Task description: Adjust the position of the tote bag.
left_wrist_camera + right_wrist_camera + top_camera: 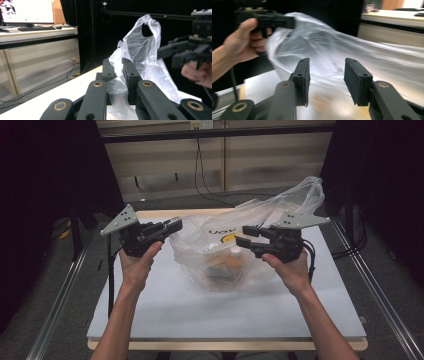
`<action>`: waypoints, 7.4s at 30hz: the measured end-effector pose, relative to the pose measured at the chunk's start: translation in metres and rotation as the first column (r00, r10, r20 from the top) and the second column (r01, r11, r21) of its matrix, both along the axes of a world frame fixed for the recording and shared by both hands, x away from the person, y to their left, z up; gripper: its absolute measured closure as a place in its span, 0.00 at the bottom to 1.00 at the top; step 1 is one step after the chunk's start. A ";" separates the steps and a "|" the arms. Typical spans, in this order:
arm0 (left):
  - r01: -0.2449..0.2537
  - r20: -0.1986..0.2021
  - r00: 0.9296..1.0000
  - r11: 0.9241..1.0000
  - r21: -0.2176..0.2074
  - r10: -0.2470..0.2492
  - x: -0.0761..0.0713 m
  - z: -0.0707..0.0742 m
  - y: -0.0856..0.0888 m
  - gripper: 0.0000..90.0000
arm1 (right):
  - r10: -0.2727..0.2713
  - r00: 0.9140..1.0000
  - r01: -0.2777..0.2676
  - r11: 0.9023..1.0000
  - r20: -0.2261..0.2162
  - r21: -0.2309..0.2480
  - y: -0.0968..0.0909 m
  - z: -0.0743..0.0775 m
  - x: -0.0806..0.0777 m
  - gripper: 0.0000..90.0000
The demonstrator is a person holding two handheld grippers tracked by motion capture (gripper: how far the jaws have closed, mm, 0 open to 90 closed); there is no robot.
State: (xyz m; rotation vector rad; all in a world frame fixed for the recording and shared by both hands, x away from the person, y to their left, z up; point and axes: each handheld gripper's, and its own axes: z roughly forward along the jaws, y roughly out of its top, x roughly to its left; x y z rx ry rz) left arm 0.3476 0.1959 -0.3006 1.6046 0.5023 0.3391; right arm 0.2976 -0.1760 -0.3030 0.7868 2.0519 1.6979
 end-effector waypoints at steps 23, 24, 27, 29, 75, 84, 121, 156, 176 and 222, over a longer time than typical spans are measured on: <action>-0.044 0.016 0.999 0.999 -0.015 0.044 -0.007 0.000 0.029 0.92 | -0.245 0.969 0.245 0.969 0.011 0.043 -0.082 0.015 -0.017 0.50; -0.039 0.016 0.999 0.999 -0.027 0.039 -0.007 0.000 0.030 0.92 | -0.256 0.966 0.255 0.966 0.015 0.049 -0.085 0.018 -0.019 0.50; -0.043 0.008 0.999 0.998 -0.042 0.043 -0.007 0.001 0.032 0.92 | -0.274 0.961 0.272 0.961 0.033 0.049 -0.093 0.026 -0.020 0.46; -0.044 0.019 0.999 0.998 -0.033 0.044 -0.007 0.003 0.034 0.92 | -0.301 0.953 0.300 0.953 0.025 0.041 -0.101 0.034 -0.014 0.42; -0.050 -0.003 0.999 0.996 0.075 0.051 -0.013 -0.015 0.044 0.92 | -0.111 0.993 0.113 0.989 -0.029 0.093 -0.091 0.015 0.004 0.99; -0.076 -0.051 0.995 0.993 0.089 0.081 -0.009 -0.039 0.054 0.92 | -0.140 0.988 0.146 0.983 -0.059 0.110 -0.102 -0.008 0.003 0.99; -0.026 -0.190 0.979 0.976 0.218 0.069 -0.003 -0.102 0.062 0.92 | -0.192 0.955 0.191 0.981 -0.226 -0.027 -0.115 -0.077 0.009 0.99; 0.004 -0.261 0.960 0.928 0.373 0.101 0.003 -0.132 0.053 0.92 | -0.202 0.920 0.162 0.976 -0.336 -0.143 -0.113 -0.122 0.009 0.99; 0.035 -0.331 0.933 0.879 0.475 0.142 0.014 -0.165 0.050 0.92 | -0.216 0.886 0.108 0.957 -0.410 -0.271 -0.102 -0.162 0.022 0.99; -0.038 -0.299 0.949 0.976 0.213 0.102 0.005 -0.125 0.076 0.23 | -0.248 0.933 0.230 0.968 -0.261 -0.100 -0.119 -0.123 0.000 0.28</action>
